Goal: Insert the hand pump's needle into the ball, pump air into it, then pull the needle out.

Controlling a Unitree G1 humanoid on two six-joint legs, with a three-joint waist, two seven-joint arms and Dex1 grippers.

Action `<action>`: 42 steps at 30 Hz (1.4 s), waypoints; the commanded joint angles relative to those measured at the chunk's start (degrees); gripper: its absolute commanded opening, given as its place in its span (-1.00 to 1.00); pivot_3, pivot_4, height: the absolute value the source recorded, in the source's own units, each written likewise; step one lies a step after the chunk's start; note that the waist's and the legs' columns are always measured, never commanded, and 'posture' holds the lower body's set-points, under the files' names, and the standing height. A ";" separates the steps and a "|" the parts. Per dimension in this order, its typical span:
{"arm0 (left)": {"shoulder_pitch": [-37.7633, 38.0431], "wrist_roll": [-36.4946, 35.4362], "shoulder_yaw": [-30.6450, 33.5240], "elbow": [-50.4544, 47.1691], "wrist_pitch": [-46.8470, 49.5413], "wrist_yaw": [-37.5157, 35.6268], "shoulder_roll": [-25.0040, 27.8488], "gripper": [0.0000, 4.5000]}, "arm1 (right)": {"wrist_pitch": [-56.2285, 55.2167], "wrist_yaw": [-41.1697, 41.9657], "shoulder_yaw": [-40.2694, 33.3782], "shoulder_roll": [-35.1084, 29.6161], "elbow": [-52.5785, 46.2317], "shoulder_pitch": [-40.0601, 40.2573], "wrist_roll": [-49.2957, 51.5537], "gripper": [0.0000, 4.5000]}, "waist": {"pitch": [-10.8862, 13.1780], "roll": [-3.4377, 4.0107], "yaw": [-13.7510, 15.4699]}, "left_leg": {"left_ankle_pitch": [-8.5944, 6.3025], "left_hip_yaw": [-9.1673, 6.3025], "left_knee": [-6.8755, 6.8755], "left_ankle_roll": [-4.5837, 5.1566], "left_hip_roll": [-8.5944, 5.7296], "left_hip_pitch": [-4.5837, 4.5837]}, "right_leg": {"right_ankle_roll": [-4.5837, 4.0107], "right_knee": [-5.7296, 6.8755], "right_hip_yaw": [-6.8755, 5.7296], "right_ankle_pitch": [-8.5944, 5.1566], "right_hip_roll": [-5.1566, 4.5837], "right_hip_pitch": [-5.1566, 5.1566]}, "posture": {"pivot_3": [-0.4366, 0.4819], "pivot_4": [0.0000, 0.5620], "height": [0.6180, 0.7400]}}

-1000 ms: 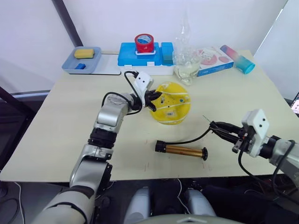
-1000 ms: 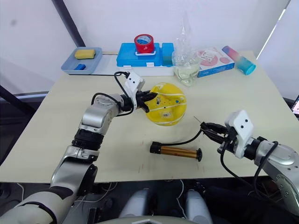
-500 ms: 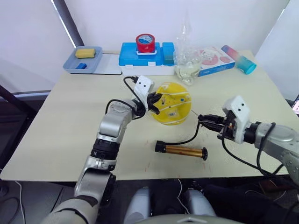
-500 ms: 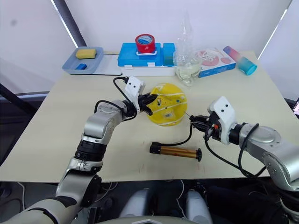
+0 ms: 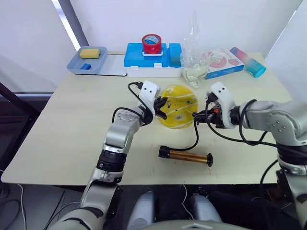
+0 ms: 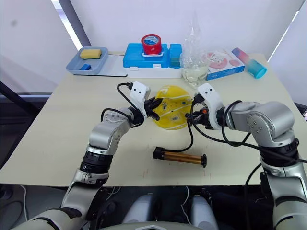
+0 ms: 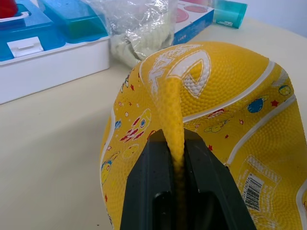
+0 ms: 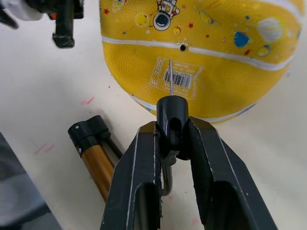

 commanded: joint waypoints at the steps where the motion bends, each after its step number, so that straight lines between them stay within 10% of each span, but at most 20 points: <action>1: -0.28 0.15 -0.26 -1.82 -0.53 0.59 -0.22 -0.98 | 2.33 0.18 1.98 1.17 2.54 -3.50 -1.29 -0.87 | -0.04 0.06 -0.01 | 0.05 -0.18 0.00 -0.09 -0.11 -0.12 | 0.00 0.00 -0.20 0.00 -0.11 -0.08 | -0.05 -0.47 0.95; 42: -1.11 -0.28 -0.75 -2.24 -0.16 -1.23 0.53 -0.98 | -4.17 3.36 12.21 10.26 22.81 -14.09 -16.32 -0.87 | -0.02 0.11 -0.31 | 0.72 -0.36 -0.56 -0.52 -0.58 -0.40 | 0.00 0.10 -0.61 0.02 -0.26 -0.54 | -0.05 -0.47 0.95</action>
